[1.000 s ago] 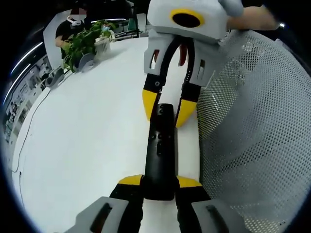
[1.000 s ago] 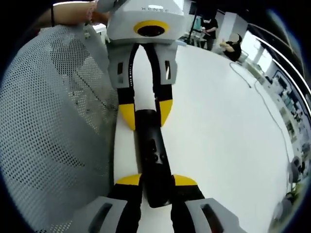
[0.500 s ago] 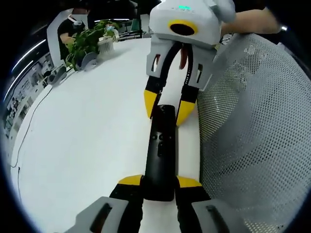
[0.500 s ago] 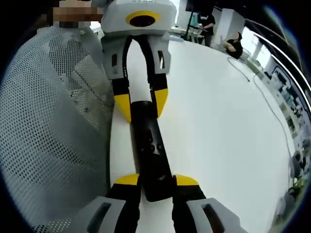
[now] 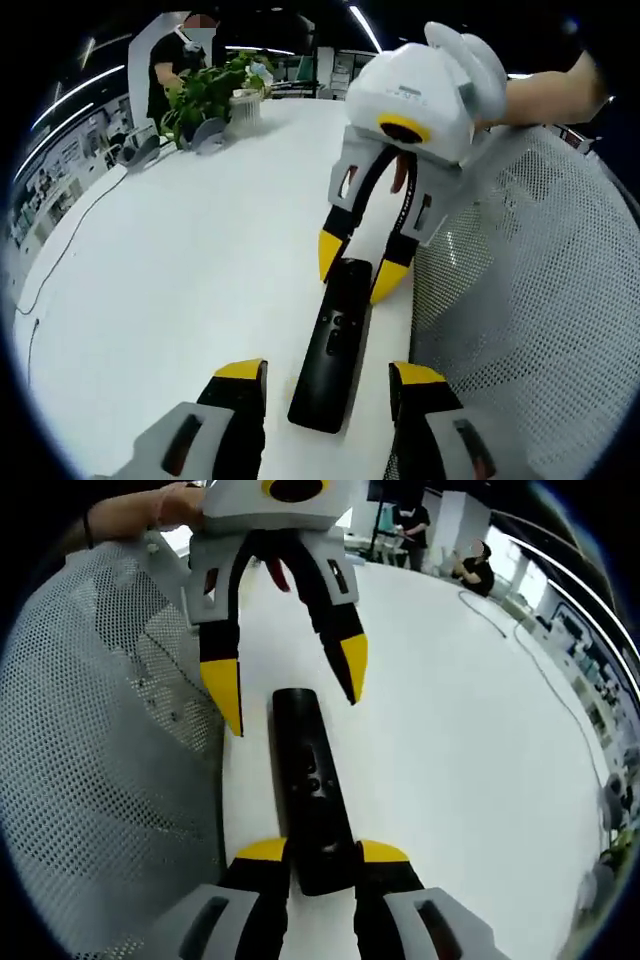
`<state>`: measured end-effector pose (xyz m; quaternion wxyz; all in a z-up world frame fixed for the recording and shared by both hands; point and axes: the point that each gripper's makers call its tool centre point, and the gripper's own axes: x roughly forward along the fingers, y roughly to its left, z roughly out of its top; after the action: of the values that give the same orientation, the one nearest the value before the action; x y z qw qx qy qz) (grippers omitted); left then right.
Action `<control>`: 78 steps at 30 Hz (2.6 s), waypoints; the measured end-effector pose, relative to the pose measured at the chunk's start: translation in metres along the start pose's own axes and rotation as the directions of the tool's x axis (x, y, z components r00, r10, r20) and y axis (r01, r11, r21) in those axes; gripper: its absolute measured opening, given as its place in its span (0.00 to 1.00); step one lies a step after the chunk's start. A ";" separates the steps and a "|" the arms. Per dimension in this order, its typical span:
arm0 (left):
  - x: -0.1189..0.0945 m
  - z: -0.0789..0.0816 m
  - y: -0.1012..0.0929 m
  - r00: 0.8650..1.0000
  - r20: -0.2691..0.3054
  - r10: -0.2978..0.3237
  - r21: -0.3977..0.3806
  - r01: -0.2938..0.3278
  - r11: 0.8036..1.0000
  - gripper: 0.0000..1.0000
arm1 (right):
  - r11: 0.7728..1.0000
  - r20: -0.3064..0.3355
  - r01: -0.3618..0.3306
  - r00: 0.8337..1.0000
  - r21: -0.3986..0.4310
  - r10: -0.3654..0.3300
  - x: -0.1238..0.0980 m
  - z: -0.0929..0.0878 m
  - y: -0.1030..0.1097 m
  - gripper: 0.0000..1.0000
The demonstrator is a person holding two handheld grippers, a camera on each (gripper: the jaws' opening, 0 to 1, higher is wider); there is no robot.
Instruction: Press the specified remote control buttons in sequence, fully releasing each button before pressing the next.
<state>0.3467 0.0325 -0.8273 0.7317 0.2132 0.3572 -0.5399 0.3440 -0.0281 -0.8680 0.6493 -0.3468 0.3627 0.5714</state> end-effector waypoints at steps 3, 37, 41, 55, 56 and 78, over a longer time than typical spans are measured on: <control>-0.012 0.011 0.004 0.997 0.048 0.058 -0.026 -0.057 0.998 0.63 | 1.000 -0.002 0.002 1.000 0.005 -0.002 0.000 0.000 0.000 0.22; -0.158 0.081 -0.009 0.684 0.494 0.537 -0.354 -0.406 0.843 1.00 | 0.999 -0.007 0.017 1.000 0.044 -0.016 0.000 0.001 0.000 0.22; -0.158 0.073 -0.013 0.670 0.486 0.561 -0.385 -0.412 0.826 0.98 | 0.998 -0.001 0.020 1.000 0.057 -0.020 0.000 0.001 0.000 0.22; -0.161 0.064 -0.002 0.585 0.491 0.645 -0.475 -0.441 0.762 0.99 | 0.996 0.022 0.028 0.999 0.089 -0.030 0.000 0.002 -0.001 0.23; -0.163 0.064 -0.002 0.578 0.490 0.652 -0.477 -0.448 0.756 0.99 | 0.996 0.024 0.028 0.999 0.089 -0.031 0.000 0.001 -0.001 0.23; -0.171 0.059 0.005 0.550 0.471 0.690 -0.512 -0.466 0.721 0.95 | 1.000 -0.035 -0.022 0.999 0.003 0.022 0.001 0.001 -0.007 0.21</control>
<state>0.3409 0.1023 -0.6603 0.9687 0.0003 0.0807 -0.2346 0.3511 -0.0275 -0.8680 0.6371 -0.3517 0.3784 0.5720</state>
